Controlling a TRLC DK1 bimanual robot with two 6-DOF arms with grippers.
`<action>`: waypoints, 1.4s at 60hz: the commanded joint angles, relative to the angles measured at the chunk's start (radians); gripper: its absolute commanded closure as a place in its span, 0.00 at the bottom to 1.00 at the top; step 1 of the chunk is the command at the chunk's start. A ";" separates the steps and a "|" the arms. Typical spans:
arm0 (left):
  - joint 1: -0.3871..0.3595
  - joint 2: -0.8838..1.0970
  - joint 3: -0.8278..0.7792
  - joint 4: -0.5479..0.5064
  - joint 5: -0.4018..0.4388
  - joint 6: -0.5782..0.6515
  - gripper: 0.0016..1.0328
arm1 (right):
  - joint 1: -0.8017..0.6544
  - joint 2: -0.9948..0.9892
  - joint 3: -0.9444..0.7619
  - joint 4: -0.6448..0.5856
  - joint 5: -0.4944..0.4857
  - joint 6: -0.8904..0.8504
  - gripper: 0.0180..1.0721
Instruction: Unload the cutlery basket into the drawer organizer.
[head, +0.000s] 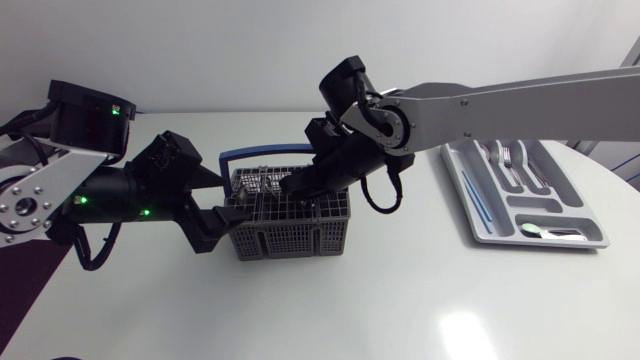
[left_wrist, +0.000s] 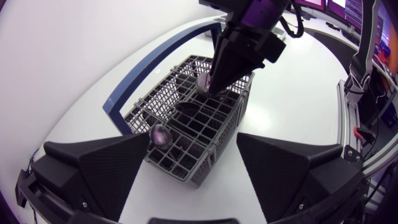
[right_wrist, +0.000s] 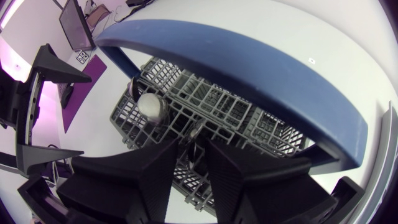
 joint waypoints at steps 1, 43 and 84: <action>-0.005 -0.006 -0.036 0.014 0.010 0.014 0.05 | 0.012 0.025 0.017 -0.006 0.002 0.027 0.66; -0.008 -0.005 -0.042 0.021 0.010 0.014 0.05 | -0.001 0.030 0.003 -0.003 0.029 0.029 0.72; -0.014 -0.006 -0.044 0.023 0.010 0.016 0.05 | 0.001 0.010 -0.014 -0.017 0.025 0.021 0.89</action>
